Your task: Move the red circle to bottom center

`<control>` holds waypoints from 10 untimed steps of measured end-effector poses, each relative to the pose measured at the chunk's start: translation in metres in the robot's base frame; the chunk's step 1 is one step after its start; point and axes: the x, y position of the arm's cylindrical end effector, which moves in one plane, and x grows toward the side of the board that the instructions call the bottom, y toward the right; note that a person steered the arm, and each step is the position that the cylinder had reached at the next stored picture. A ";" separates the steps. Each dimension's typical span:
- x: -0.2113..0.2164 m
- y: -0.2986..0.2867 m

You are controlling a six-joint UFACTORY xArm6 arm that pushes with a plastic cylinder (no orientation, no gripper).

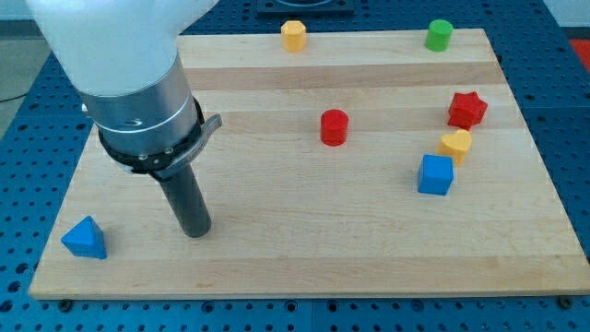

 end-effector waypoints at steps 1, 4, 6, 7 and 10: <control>0.000 0.000; -0.063 0.022; -0.172 0.036; -0.215 0.085; -0.152 0.191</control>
